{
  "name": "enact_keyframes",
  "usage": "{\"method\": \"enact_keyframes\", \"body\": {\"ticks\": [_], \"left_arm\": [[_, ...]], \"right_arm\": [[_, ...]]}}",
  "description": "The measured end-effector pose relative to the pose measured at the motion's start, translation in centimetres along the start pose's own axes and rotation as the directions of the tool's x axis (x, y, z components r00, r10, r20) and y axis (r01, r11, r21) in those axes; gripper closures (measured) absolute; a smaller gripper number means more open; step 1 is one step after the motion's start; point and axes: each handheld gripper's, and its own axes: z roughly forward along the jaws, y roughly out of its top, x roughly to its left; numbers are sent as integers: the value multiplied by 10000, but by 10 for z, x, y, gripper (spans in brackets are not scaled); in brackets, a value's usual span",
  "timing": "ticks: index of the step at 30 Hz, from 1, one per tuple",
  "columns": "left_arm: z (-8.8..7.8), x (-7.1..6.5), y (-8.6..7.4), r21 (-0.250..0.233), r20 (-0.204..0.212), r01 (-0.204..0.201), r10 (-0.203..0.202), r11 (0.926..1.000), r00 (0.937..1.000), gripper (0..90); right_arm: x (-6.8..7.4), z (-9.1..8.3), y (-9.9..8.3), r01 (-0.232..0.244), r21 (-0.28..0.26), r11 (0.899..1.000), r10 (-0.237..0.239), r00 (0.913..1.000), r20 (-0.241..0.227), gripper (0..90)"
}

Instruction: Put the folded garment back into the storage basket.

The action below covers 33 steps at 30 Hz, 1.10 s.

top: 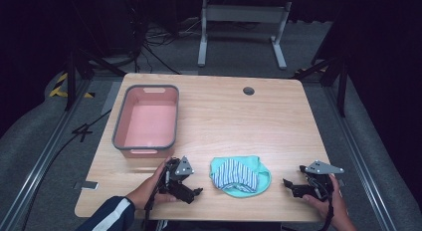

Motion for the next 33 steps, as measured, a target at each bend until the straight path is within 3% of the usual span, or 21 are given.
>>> {"method": "enact_keyframes", "body": {"ticks": [5, 15, 19, 27, 29, 33], "left_arm": [[-2, 4, -2, -22, 341, -396, 397, 9992, 9986, 3], [-5, 5, -2, 156, 348, -417, 411, 9990, 9985, 34], [-8, 8, -2, -50, 492, -501, 503, 9987, 9975, 164], [-9, 9, 2, 32, 530, -591, 589, 9982, 9969, 245], [-9, 10, 4, 101, 552, -777, 770, 9969, 9955, 272], [-11, 12, 9, -35, 512, -569, 570, 9984, 9971, 298]], "right_arm": [[1, 0, 0, -73, 1, 10000, 73, 9999, 82, 149], [0, 0, 0, -65, -9, 10000, 65, 10000, -3, 159], [-1, -1, 0, -44, 49, 10000, 44, 10000, 35, 168], [-2, -2, 1, -26, 152, 9999, 26, 10000, 37, 182], [-1, -2, 2, -84, 181, 9998, 83, 10000, 33, 215], [4, -2, 9, -190, 180, 9997, 198, 9988, -442, 308]]}}
